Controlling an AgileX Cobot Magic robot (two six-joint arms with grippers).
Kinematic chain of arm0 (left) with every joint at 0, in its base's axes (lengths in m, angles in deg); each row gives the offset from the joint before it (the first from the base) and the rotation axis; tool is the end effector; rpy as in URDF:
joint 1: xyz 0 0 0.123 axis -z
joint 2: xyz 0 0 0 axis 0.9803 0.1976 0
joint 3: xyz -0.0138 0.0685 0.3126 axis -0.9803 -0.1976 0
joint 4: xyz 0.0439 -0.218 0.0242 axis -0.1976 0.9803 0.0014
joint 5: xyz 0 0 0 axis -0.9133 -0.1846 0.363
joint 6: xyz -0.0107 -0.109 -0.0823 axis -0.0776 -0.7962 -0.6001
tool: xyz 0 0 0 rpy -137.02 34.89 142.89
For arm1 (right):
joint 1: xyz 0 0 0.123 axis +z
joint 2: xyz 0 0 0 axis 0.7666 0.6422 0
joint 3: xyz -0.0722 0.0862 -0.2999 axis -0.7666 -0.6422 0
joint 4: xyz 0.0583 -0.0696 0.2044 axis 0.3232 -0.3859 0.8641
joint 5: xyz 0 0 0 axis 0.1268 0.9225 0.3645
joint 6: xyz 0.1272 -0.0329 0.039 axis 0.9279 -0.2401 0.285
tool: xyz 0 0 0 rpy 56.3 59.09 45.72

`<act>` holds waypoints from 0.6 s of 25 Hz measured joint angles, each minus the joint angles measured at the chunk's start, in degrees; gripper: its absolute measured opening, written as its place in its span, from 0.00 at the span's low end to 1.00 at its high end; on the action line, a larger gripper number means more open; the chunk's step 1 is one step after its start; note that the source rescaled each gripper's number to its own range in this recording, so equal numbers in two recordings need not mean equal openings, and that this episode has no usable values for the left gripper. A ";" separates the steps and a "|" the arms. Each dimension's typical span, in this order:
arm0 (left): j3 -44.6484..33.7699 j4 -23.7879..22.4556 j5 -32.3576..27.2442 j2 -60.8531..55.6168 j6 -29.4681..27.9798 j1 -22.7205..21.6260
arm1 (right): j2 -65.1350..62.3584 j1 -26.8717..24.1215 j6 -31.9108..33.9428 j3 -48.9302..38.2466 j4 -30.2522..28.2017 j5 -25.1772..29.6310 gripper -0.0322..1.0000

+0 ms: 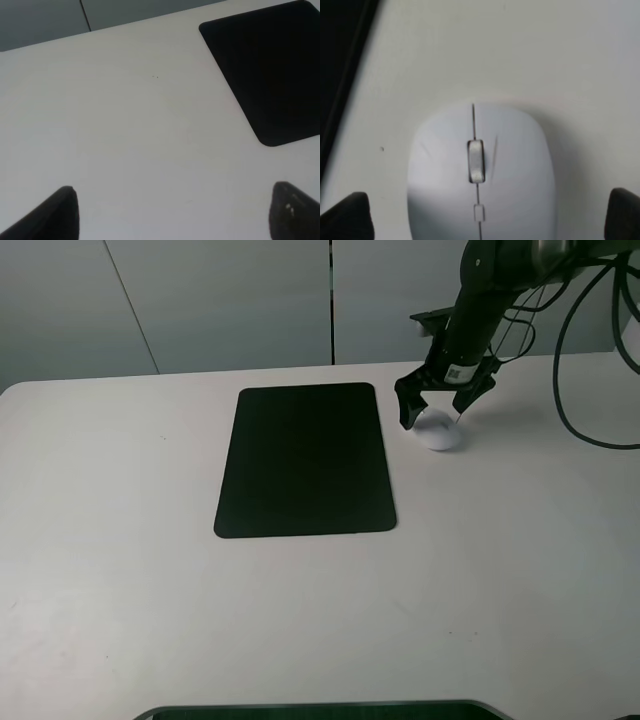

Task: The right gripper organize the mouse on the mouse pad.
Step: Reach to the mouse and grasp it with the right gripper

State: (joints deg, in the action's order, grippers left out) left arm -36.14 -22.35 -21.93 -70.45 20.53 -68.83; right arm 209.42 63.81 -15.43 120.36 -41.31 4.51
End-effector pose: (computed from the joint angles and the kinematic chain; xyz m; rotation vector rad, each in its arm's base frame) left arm -0.0259 0.0067 0.2433 0.2303 2.0416 -0.0493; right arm 0.4497 0.1204 0.1056 -0.5886 2.9803 0.1178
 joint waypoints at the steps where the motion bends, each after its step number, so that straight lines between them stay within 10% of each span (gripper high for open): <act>1: 0.00 0.00 0.00 -0.02 0.00 0.00 | 0.38 0.00 -0.11 0.00 0.00 0.00 1.00; 13: 0.00 0.00 0.00 0.00 0.00 0.00 | 2.13 0.00 -0.11 0.10 0.21 0.21 1.00; 15: 0.00 0.00 0.00 0.00 0.00 0.00 | 2.23 0.00 -0.23 0.18 0.21 0.21 0.77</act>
State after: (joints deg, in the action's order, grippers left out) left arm -36.14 -22.35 -21.93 -70.45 20.53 -68.83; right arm 211.65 63.81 -15.66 120.54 -41.10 4.72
